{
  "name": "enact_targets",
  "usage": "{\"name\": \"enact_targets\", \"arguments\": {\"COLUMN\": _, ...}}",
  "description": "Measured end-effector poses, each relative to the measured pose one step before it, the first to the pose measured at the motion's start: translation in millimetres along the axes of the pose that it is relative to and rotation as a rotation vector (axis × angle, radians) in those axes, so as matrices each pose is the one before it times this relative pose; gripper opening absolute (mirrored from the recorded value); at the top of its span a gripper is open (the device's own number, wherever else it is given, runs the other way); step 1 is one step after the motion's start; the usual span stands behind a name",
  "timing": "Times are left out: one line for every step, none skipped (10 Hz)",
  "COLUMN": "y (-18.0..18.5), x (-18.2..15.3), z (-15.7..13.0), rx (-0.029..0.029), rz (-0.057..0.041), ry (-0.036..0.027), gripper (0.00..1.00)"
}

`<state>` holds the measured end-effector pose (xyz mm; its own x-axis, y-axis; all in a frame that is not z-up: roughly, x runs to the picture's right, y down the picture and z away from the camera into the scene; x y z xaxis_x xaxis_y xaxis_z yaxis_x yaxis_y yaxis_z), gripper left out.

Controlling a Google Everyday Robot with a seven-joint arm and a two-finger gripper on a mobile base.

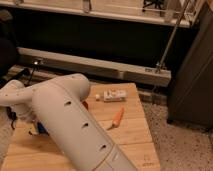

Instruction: Wipe the white sponge on the table

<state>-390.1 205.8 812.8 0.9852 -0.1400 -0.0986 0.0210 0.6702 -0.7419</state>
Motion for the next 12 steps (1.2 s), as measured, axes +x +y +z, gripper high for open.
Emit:
{"name": "enact_targets", "arguments": {"y": 2.77, "x": -3.91, "z": 0.42, "rx": -0.00238, "rz": -0.0108, "ry": -0.00109, "gripper": 0.28}}
{"name": "enact_targets", "arguments": {"y": 8.27, "x": -16.74, "z": 1.49, "rx": -0.00798, "rz": -0.0402, "ry": -0.00673, "gripper": 0.28}}
{"name": "enact_targets", "arguments": {"y": 1.42, "x": -6.57, "z": -0.11, "rx": 0.00014, "rz": -0.01319, "ry": -0.0023, "gripper": 0.28}}
{"name": "enact_targets", "arguments": {"y": 0.2, "x": -6.55, "z": -0.14, "rx": 0.00148, "rz": -0.01103, "ry": -0.00283, "gripper": 0.28}}
{"name": "enact_targets", "arguments": {"y": -1.05, "x": -4.24, "z": -0.33, "rx": 0.0024, "rz": -0.00687, "ry": -0.00149, "gripper": 0.28}}
{"name": "enact_targets", "arguments": {"y": -1.27, "x": -3.22, "z": -0.26, "rx": 0.00188, "rz": -0.00458, "ry": -0.00052, "gripper": 0.28}}
{"name": "enact_targets", "arguments": {"y": -1.63, "x": -4.53, "z": -0.38, "rx": 0.00364, "rz": -0.00744, "ry": 0.00091, "gripper": 0.28}}
{"name": "enact_targets", "arguments": {"y": -1.15, "x": -2.67, "z": -0.08, "rx": 0.00295, "rz": -0.00444, "ry": 0.00234, "gripper": 0.28}}
{"name": "enact_targets", "arguments": {"y": -1.7, "x": -3.15, "z": 0.17, "rx": 0.00371, "rz": -0.00569, "ry": 0.00358, "gripper": 0.28}}
{"name": "enact_targets", "arguments": {"y": -1.52, "x": -3.4, "z": 0.04, "rx": 0.0046, "rz": -0.00741, "ry": 0.00405, "gripper": 0.28}}
{"name": "enact_targets", "arguments": {"y": -1.27, "x": -6.02, "z": -0.01, "rx": 0.00526, "rz": -0.0132, "ry": 0.00466, "gripper": 0.28}}
{"name": "enact_targets", "arguments": {"y": -0.57, "x": -3.99, "z": -0.07, "rx": 0.00243, "rz": -0.00808, "ry": 0.00198, "gripper": 0.28}}
